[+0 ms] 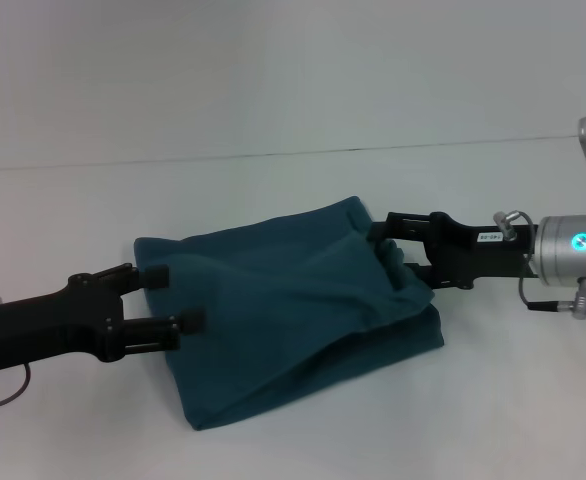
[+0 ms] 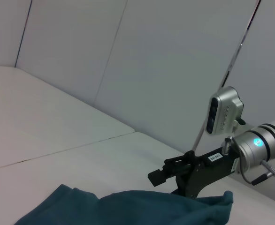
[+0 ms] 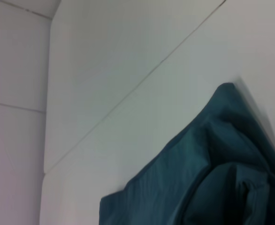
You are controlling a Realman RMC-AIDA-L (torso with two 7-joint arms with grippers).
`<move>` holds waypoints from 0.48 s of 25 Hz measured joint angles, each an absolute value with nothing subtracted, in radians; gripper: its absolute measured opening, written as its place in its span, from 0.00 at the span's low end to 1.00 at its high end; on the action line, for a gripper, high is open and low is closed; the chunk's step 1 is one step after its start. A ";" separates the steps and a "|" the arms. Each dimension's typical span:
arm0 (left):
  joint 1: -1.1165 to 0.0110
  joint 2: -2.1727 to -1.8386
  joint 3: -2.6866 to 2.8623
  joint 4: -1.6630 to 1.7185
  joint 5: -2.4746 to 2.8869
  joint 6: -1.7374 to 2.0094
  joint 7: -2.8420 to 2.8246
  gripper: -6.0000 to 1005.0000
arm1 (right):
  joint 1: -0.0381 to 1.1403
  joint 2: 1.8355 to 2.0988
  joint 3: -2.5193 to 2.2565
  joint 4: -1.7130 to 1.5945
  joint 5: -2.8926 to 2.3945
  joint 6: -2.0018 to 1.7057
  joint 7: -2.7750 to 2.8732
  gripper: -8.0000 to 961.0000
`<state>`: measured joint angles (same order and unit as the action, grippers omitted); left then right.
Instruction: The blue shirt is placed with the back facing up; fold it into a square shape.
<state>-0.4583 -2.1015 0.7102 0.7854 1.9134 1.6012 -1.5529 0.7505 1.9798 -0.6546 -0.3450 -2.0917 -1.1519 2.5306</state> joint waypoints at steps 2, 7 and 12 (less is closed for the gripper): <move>-0.459 -2.101 0.710 0.785 1.914 1.601 -1.551 0.95 | 0.753 1.986 -0.648 -0.342 -2.091 -1.139 2.534 0.96; -0.462 -2.099 0.706 0.785 1.914 1.601 -1.544 0.95 | 0.763 1.997 -0.646 -0.335 -2.081 -1.115 2.540 0.96; -0.465 -2.096 0.698 0.785 1.914 1.601 -1.543 0.95 | 0.779 2.007 -0.651 -0.332 -2.080 -1.081 2.553 0.96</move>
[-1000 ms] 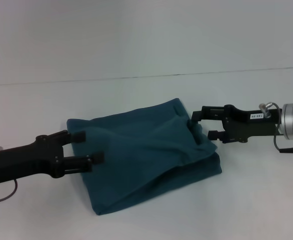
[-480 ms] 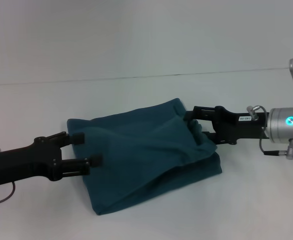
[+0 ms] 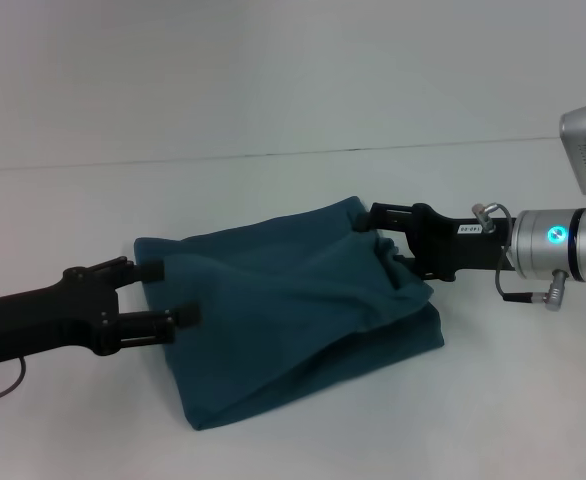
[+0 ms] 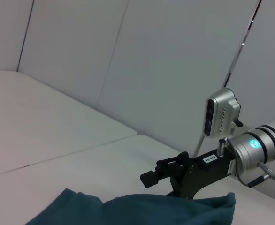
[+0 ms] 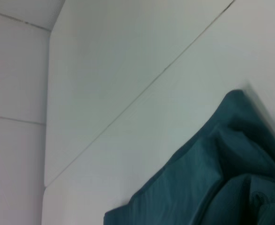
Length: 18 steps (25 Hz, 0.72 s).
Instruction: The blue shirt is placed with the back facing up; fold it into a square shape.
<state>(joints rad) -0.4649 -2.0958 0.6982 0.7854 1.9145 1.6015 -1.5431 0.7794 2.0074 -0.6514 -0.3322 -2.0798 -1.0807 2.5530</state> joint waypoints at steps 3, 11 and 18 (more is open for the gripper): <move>-0.465 -2.094 0.697 0.785 1.914 1.601 -1.543 0.95 | 0.789 2.010 -0.657 -0.322 -2.081 -1.050 2.570 0.96; -0.463 -2.093 0.694 0.785 1.914 1.602 -1.544 0.95 | 0.817 2.021 -0.712 -0.278 -2.091 -0.975 2.573 0.72; -0.462 -2.090 0.687 0.783 1.915 1.608 -1.545 0.95 | 0.799 2.034 -0.712 -0.304 -2.081 -0.971 2.555 0.52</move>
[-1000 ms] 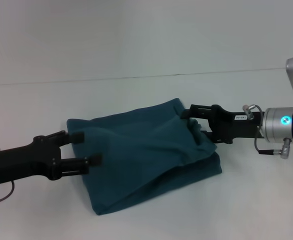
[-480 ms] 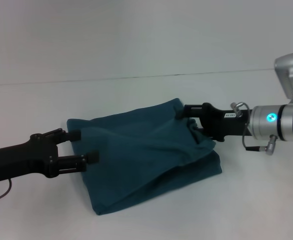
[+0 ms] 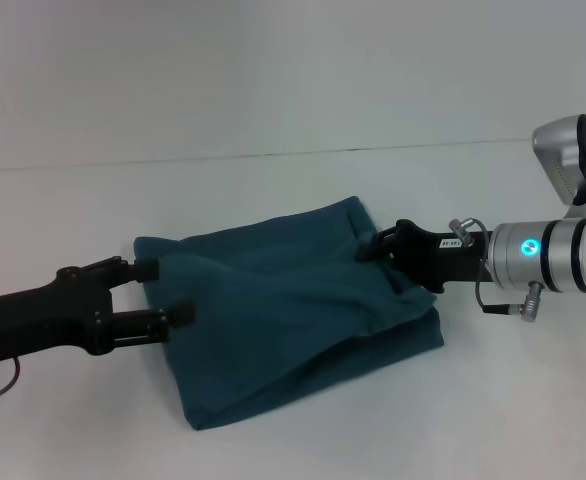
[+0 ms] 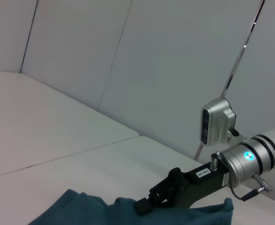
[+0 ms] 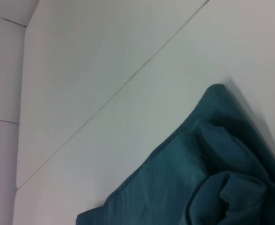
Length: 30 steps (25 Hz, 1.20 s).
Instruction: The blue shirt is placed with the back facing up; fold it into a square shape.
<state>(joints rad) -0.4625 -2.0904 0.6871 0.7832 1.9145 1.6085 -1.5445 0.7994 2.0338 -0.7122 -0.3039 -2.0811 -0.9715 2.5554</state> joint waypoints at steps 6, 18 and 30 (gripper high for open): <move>-0.459 -2.090 0.683 0.780 1.915 1.611 -1.547 0.95 | 0.795 2.047 -0.713 -0.325 -2.044 -0.977 2.478 0.27; -0.456 -2.092 0.638 0.757 1.916 1.604 -1.551 0.95 | 0.837 2.087 -0.720 -0.435 -1.958 -0.986 2.234 0.08; -0.456 -2.097 0.634 0.748 1.908 1.604 -1.588 0.95 | 0.819 2.086 -0.732 -0.485 -1.948 -0.989 1.954 0.07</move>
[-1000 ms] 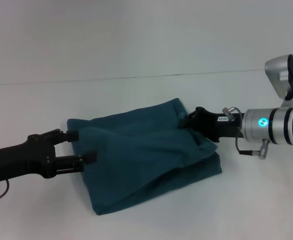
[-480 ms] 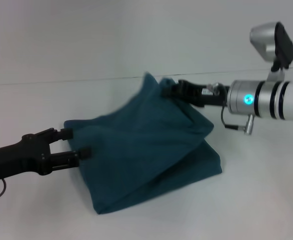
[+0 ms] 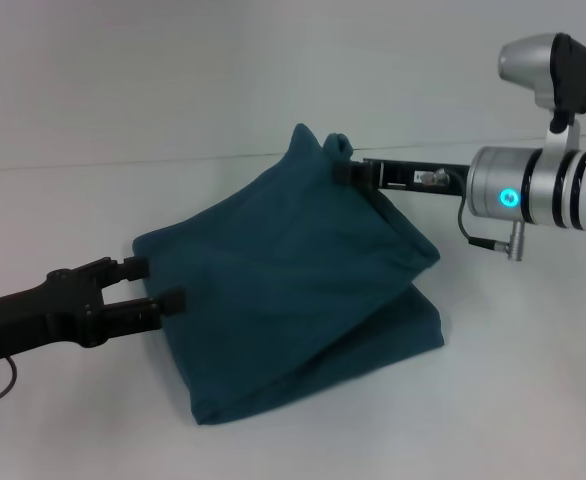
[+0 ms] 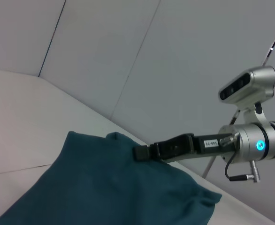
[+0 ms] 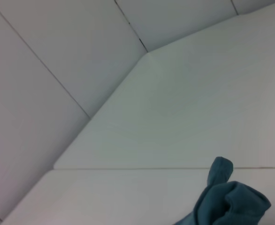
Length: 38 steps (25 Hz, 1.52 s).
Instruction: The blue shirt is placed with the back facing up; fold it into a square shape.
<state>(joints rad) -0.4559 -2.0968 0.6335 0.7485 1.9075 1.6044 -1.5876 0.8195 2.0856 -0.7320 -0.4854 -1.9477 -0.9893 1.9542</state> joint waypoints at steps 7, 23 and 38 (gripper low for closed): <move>-0.457 -2.097 0.633 0.742 1.907 1.601 -1.607 0.95 | 0.780 2.080 -0.766 -0.480 -1.948 -0.915 1.911 0.07; -0.466 -2.097 0.632 0.681 1.908 1.544 -1.631 0.95 | 0.760 2.096 -0.867 -0.420 -1.925 -0.685 1.886 0.09; -0.478 -2.108 0.632 0.669 1.902 1.532 -1.647 0.95 | 0.604 2.046 -0.842 -0.549 -1.718 -0.917 1.741 0.57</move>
<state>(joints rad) -0.4777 -2.1080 0.6321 0.6686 1.9024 1.5317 -1.6472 0.6036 2.0457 -0.8425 -0.5493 -1.7182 -0.9170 1.7409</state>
